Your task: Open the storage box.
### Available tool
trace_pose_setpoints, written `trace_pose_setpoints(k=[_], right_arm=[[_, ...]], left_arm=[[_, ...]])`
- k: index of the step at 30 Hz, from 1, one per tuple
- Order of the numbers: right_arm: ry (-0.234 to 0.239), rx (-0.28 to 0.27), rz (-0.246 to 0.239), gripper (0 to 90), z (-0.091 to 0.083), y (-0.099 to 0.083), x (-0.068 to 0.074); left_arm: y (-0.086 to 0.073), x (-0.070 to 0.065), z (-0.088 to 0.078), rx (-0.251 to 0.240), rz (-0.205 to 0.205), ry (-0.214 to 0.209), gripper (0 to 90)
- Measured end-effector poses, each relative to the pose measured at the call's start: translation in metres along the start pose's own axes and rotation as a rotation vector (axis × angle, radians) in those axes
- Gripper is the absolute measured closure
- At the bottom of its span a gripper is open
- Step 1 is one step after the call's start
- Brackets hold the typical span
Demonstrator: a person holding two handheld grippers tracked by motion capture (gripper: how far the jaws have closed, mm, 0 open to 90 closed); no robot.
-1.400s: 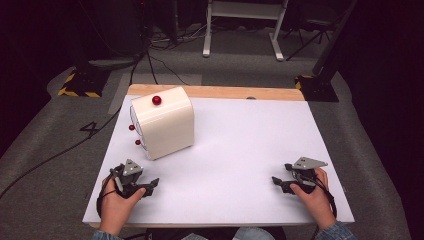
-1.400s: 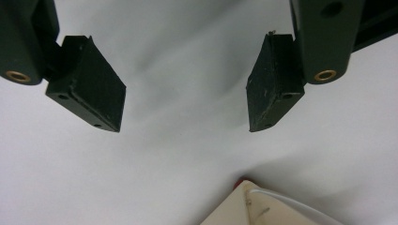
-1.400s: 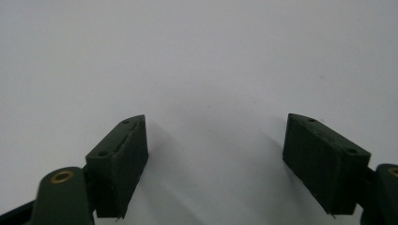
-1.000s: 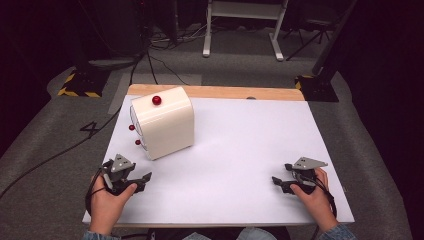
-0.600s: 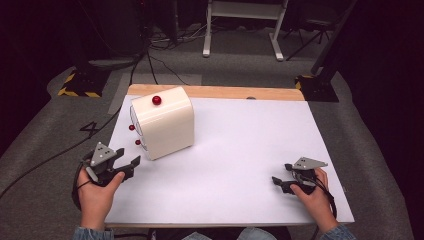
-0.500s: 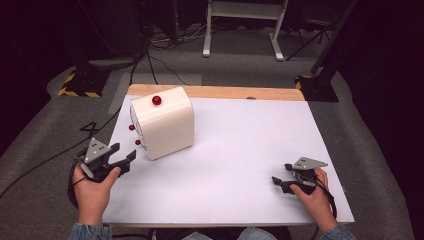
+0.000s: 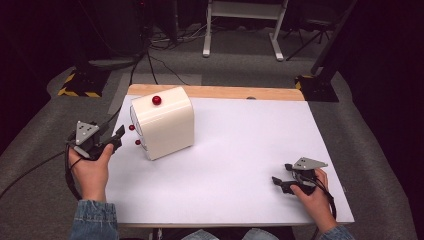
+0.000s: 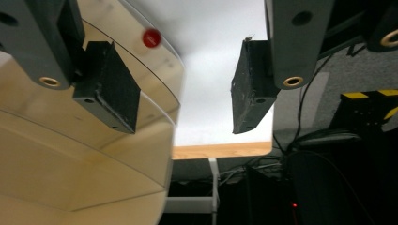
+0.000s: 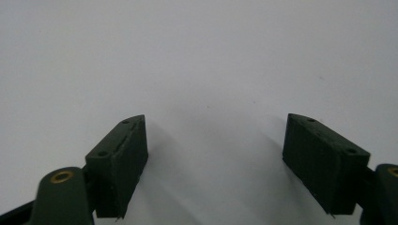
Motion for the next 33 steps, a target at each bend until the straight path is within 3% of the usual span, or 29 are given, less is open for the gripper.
trace_pose_setpoints(k=[5,9,17,19,22,25,27,30,33], right_arm=[[-0.001,-0.001,-0.001,22.9,0.0,0.0,0.0],[-0.001,-0.001,-0.001,22.9,0.0,0.0,0.0],[-0.001,-0.002,-0.001,22.9,0.0,0.0,0.0],[-0.001,-0.001,-0.001,22.9,0.0,0.0,0.0],[0.0,0.0,0.0,22.8,0.0,0.0,0.0],[0.001,0.001,0.001,22.8,0.0,0.0,0.0],[0.001,0.001,0.001,22.8,0.0,0.0,0.0],[0.002,0.002,0.004,22.8,0.0,0.0,0.0],[0.003,0.003,0.004,22.8,0.0,0.0,0.0]], left_arm=[[-0.006,0.0,0.018,0.013,0.002,-0.012,40.6],[-0.007,0.003,0.022,0.004,-0.006,-0.018,42.6],[-0.012,-0.003,0.027,0.021,0.025,-0.045,58.5],[-0.013,-0.007,0.025,0.022,-0.012,-0.077,63.1],[-0.015,-0.012,0.022,0.025,-0.012,-0.109,62.6],[-0.016,-0.017,0.018,0.03,0.002,-0.113,61.9],[-0.017,-0.026,0.012,0.034,0.018,-0.125,60.2],[-0.017,-0.032,0.004,0.027,0.05,-0.096,56.3],[-0.019,-0.038,-0.002,0.021,0.048,-0.061,50.1]])
Point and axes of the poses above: each handheld gripper's, and its own axes: z roughly forward along the jaws, y roughly out of its top, x roughly to its left, the point moved 5 cm from there along z, roughly forward along the jaws, and after that the axes turned 9 degrees about -x, right-handed, at the moved point
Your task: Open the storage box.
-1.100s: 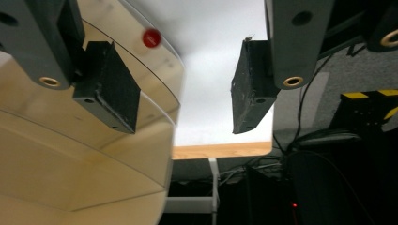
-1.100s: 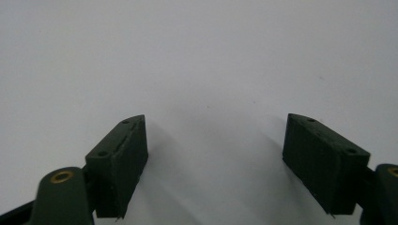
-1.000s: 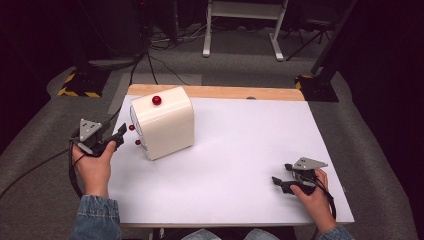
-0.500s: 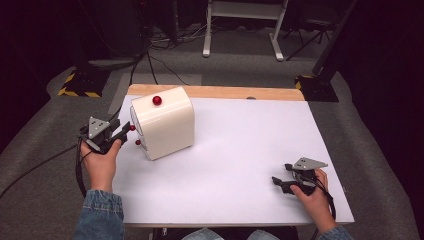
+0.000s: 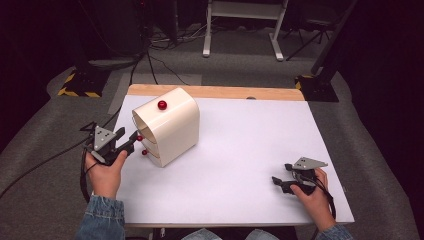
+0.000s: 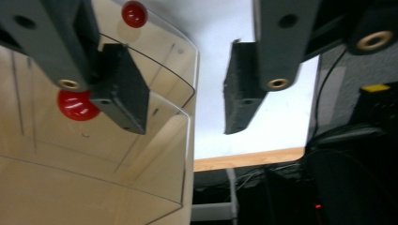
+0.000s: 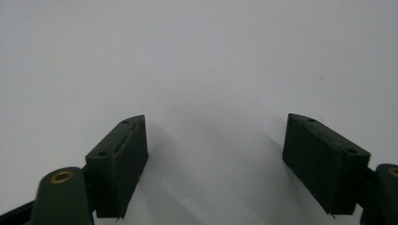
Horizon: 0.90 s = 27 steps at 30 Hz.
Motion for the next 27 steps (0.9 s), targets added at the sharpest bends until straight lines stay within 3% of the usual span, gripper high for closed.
trace_pose_setpoints(k=[2,7,10,11,19,24,26,27], right_arm=[[0.0,0.0,0.0,22.8,0.0,0.0,0.0],[0.001,0.0,0.001,22.8,0.0,0.0,0.0],[0.001,0.001,0.001,22.8,0.0,0.0,0.0],[0.001,0.001,0.001,22.8,0.0,0.0,0.0],[0.001,0.001,0.001,22.8,0.0,0.0,0.0],[0.001,0.001,0.001,22.8,0.0,0.0,0.0],[0.001,0.001,0.001,22.8,0.0,0.0,0.0],[0.001,0.0,0.001,22.8,0.0,0.0,0.0]], left_arm=[[-0.001,-0.006,-0.004,-0.002,0.005,0.024,49.9],[-0.001,-0.018,-0.011,0.004,0.012,0.017,48.7],[-0.003,-0.029,-0.017,0.008,0.009,-0.026,48.3],[-0.005,-0.036,-0.02,0.019,0.005,-0.064,45.1],[-0.011,-0.06,-0.032,0.028,0.003,-0.12,41.5],[-0.015,-0.087,-0.037,0.044,0.021,-0.22,40.4],[-0.016,-0.092,-0.038,0.054,0.032,-0.23,39.3],[-0.016,-0.095,-0.039,0.055,0.059,-0.224,38.1]])
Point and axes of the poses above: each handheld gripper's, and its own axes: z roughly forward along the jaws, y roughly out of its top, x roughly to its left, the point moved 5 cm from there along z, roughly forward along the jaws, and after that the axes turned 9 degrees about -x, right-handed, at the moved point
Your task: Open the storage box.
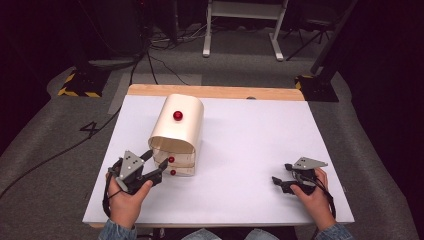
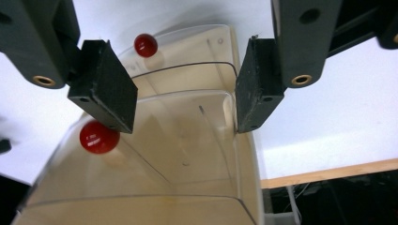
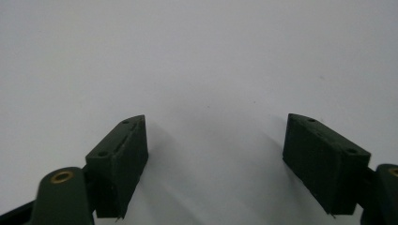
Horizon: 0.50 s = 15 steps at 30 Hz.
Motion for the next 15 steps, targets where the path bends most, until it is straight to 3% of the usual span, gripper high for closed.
trace_pose_setpoints(k=[1,5,7,11,15], right_arm=[[0.0,0.0,0.0,22.8,0.0,0.0,0.0],[0.0,0.0,0.0,22.8,0.0,0.0,0.0],[0.0,0.0,0.0,22.8,0.0,0.0,0.0],[0.0,0.0,0.0,22.8,0.0,0.0,0.0],[0.0,0.0,0.0,22.8,0.0,0.0,0.0]], left_arm=[[0.0,-0.007,0.0,0.021,0.039,0.0,35.5],[-0.002,-0.021,0.0,0.043,0.077,-0.003,27.2],[-0.002,-0.024,-0.001,0.043,0.078,-0.012,27.6],[-0.004,-0.031,-0.005,0.031,0.04,-0.077,30.5],[-0.005,-0.038,-0.006,0.029,0.035,-0.125,31.2]])
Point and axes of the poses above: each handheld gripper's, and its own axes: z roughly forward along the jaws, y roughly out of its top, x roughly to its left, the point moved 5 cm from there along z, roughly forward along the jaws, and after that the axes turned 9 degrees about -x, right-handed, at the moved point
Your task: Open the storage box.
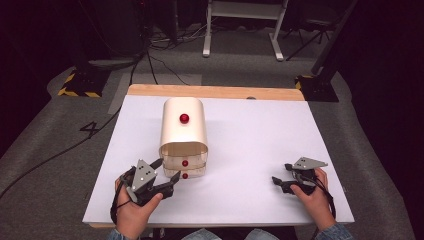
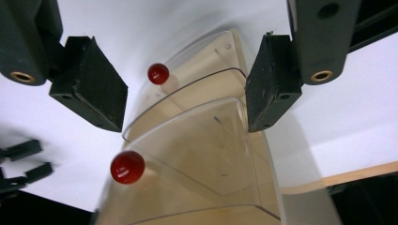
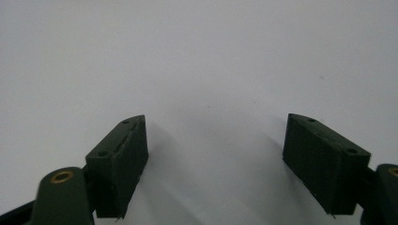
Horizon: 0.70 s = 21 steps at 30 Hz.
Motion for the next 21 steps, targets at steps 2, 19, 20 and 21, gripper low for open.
trace_pose_setpoints(k=[2,19,20,21], right_arm=[[0.0,0.001,0.0,22.8,0.0,0.0,0.0],[0.0,0.0,0.001,22.8,0.0,0.0,0.0],[0.0,0.0,0.0,22.8,0.0,0.0,0.0],[0.0,0.0,0.0,22.8,0.0,0.0,0.0]], left_arm=[[0.0,-0.01,0.003,-0.003,-0.004,-0.058,32.2],[-0.002,-0.07,0.049,0.038,0.092,-0.332,34.5],[-0.003,-0.07,0.048,0.037,0.096,-0.333,33.8],[-0.003,-0.07,0.048,0.037,0.096,-0.333,33.5]])
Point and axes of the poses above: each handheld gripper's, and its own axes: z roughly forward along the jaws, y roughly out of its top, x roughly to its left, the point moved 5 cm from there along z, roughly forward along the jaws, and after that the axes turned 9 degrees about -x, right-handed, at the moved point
